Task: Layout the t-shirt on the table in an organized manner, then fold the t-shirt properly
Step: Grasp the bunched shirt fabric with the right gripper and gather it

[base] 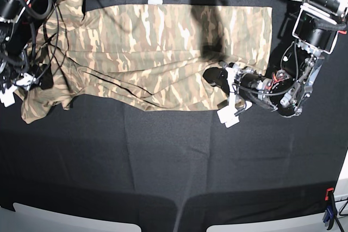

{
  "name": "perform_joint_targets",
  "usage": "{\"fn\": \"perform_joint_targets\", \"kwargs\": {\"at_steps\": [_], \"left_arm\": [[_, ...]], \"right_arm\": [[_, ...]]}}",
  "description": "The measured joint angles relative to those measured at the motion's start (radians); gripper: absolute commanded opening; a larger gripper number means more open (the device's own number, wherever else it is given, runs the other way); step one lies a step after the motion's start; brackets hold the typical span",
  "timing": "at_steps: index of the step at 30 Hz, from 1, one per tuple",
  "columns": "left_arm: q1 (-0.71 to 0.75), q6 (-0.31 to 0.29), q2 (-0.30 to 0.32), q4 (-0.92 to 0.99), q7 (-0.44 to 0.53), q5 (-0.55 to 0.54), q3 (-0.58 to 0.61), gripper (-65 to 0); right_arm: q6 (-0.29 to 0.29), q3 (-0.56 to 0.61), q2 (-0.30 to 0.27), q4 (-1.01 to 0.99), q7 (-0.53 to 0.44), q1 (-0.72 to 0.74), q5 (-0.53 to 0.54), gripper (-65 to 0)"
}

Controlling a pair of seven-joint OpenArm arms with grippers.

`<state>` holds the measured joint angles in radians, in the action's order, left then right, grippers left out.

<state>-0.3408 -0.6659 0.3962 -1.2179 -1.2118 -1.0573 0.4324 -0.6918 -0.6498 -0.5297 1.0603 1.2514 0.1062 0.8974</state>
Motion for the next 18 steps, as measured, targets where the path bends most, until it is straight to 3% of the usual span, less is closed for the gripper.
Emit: {"fn": "perform_joint_targets", "kwargs": {"at_steps": [7, 10, 18], "left_arm": [[0.0, 0.0, 0.0, 0.0, 0.0, 0.0, 0.0, -65.0], [0.0, 0.0, 0.0, 0.0, 0.0, 0.0, 0.0, -65.0], [0.0, 0.0, 0.0, 0.0, 0.0, 0.0, 0.0, -65.0]], "right_arm": [[0.0, 0.0, -0.011, 0.0, 0.149, 0.049, 0.114, -37.9], [0.0, 0.0, -0.019, 0.001, 0.155, 0.058, 0.171, -37.9], [0.0, 0.0, -0.019, 0.001, 0.156, 0.057, 0.124, -39.4]]}}
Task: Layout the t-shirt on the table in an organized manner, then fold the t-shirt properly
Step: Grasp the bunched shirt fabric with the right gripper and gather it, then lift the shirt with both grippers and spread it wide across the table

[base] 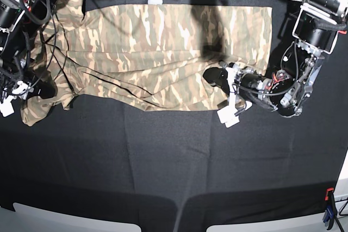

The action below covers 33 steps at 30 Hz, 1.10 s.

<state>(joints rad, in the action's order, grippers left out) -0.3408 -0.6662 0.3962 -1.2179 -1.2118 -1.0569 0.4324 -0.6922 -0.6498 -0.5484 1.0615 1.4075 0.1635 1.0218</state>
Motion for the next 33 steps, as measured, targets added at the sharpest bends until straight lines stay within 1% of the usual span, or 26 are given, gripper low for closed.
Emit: {"fn": "perform_joint_targets", "kwargs": {"at_steps": [1, 2, 4, 5, 11, 21, 22, 24, 25, 29, 30, 31, 33], "left_arm": [[0.0, 0.0, 0.0, 0.0, 0.0, 0.0, 0.0, -65.0], [0.0, 0.0, 0.0, 0.0, 0.0, 0.0, 0.0, -65.0], [0.0, 0.0, 0.0, 0.0, 0.0, 0.0, 0.0, -65.0], [0.0, 0.0, 0.0, 0.0, 0.0, 0.0, 0.0, -65.0], [-0.002, 0.0, 0.0, 0.0, 0.0, 0.003, 0.0, -65.0], [-0.09, 0.0, 0.0, 0.0, 0.0, 0.008, 0.0, -65.0], [-0.098, 0.0, 0.0, 0.0, 0.0, 0.014, 0.0, -65.0], [-0.114, 0.0, 0.0, 0.0, 0.015, 0.059, 0.0, -65.0], [-0.121, 0.0, 0.0, 0.0, 0.031, 0.09, 0.0, -65.0], [-0.151, 0.004, 0.0, 0.0, 0.072, 0.167, 0.0, -65.0], [-0.159, 0.012, 0.0, 0.0, 0.083, 0.185, 0.0, -65.0], [-0.166, 0.04, 0.0, 0.0, 0.105, 0.209, 0.0, -65.0], [-0.183, 0.065, 0.0, 0.0, 0.136, 0.278, 0.0, -65.0]], "right_arm": [[0.0, 0.0, 0.0, 0.0, 0.0, 0.0, 0.0, -41.8], [0.0, 0.0, 0.0, 0.0, 0.0, 0.0, 0.0, -45.9], [0.0, 0.0, 0.0, 0.0, 0.0, 0.0, 0.0, -60.7], [0.0, 0.0, 0.0, 0.0, 0.0, 0.0, 0.0, -65.0], [0.0, 0.0, 0.0, 0.0, 0.003, 0.013, 0.0, -65.0], [0.0, 0.005, 0.0, 0.0, -0.013, 0.138, -0.001, -65.0], [0.0, 0.014, -0.002, 0.001, -0.02, 0.149, 0.0, -65.0], [0.0, 0.043, -0.003, 0.001, -0.035, 0.168, 0.0, -65.0], [0.0, 0.064, -0.002, 0.001, -0.043, 0.177, -0.013, -65.0], [0.0, 0.187, -0.001, 0.001, -0.154, 0.214, -0.165, -65.0], [0.0, 0.22, -0.001, 0.0, -0.179, 0.227, -0.204, -65.0], [0.0, 0.252, -0.001, 0.0, -0.204, 0.241, -0.235, -65.0], [0.0, 0.305, -0.001, 0.0, -0.255, 0.275, -0.29, -65.0]]}}
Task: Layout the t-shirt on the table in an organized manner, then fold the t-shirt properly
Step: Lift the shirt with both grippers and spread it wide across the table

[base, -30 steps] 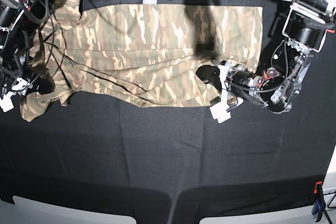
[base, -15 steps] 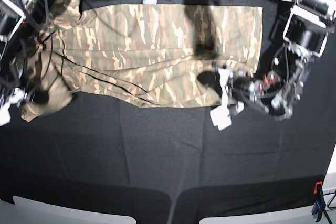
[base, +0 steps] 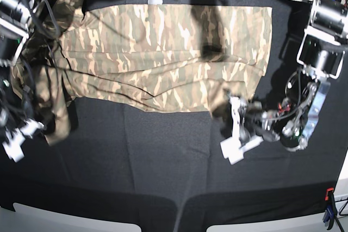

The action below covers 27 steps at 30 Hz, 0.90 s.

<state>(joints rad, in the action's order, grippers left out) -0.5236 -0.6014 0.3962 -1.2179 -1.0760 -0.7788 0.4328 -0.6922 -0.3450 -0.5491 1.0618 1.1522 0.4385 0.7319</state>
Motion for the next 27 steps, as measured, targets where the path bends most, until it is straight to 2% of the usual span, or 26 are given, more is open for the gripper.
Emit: {"fn": "perform_joint_targets", "kwargs": {"at_steps": [4, 11, 15, 17, 22, 27], "left_arm": [[-0.04, 0.071, 0.0, 0.0, 0.069, 0.141, 0.0, -65.0], [-0.117, 0.168, 0.0, 0.0, 0.163, 0.332, 0.0, -65.0], [-0.171, 0.204, 0.0, 0.001, 0.185, 0.388, 0.0, -65.0], [-0.192, 0.217, 0.0, 0.001, 0.186, 0.42, 0.0, -65.0], [-0.222, 0.261, 0.0, 0.001, 0.202, 0.493, 0.0, -65.0], [-0.219, 0.31, -0.001, 0.02, 0.285, 0.574, 0.0, -65.0]], "right_arm": [[0.0, 0.065, 0.0, 0.0, -0.082, 0.076, -0.063, -65.0], [0.0, 0.082, -0.004, -0.001, -0.093, 0.233, -0.103, -65.0], [0.0, 0.082, -0.005, 0.0, -0.111, 0.315, -0.109, -65.0], [-0.001, 0.082, -0.005, 0.0, -0.136, 0.343, -0.154, -65.0], [0.0, 0.082, -0.006, -0.001, -0.188, 0.371, -0.183, -65.0], [0.0, 0.082, 0.043, -0.015, -0.235, 0.37, -0.242, -65.0]]}}
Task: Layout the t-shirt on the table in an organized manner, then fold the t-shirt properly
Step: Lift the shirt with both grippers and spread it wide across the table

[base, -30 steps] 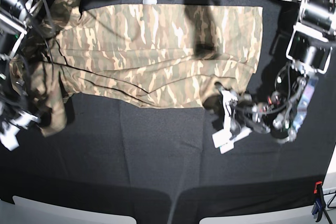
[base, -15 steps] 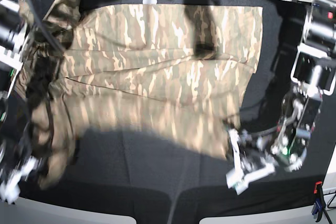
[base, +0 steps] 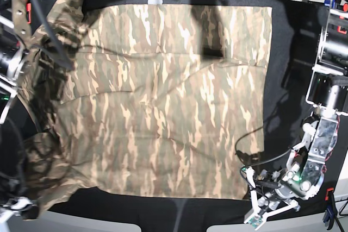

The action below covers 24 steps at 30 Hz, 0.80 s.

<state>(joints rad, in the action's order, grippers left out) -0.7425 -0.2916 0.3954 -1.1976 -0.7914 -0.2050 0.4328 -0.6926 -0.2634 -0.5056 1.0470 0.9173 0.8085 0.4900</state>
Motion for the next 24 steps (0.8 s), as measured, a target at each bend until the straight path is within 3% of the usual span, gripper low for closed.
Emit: {"fn": "perform_joint_targets", "kwargs": {"at_steps": [6, 13, 18, 24], "left_arm": [[-0.002, 0.004, 0.0, 0.111, 0.07, 0.019, 0.0, -65.0], [0.0, 0.004, 0.0, 0.21, 0.14, 0.02, 0.0, -65.0], [-0.019, 0.004, 0.0, 0.211, 0.171, 0.022, 0.0, -65.0], [-0.091, 0.004, -0.002, 0.211, 0.19, 0.022, 0.0, -65.0]], "right_arm": [[0.0, 0.0, 0.074, -0.079, -0.064, 0.018, -0.064, -65.0], [0.0, 0.0, 0.12, -0.204, -0.092, 0.111, -0.139, -65.0], [0.046, 0.0, 0.124, -0.215, -0.127, 0.18, -0.211, -65.0], [0.053, -0.001, 0.124, -0.215, -0.144, 0.22, -0.225, -65.0]]}}
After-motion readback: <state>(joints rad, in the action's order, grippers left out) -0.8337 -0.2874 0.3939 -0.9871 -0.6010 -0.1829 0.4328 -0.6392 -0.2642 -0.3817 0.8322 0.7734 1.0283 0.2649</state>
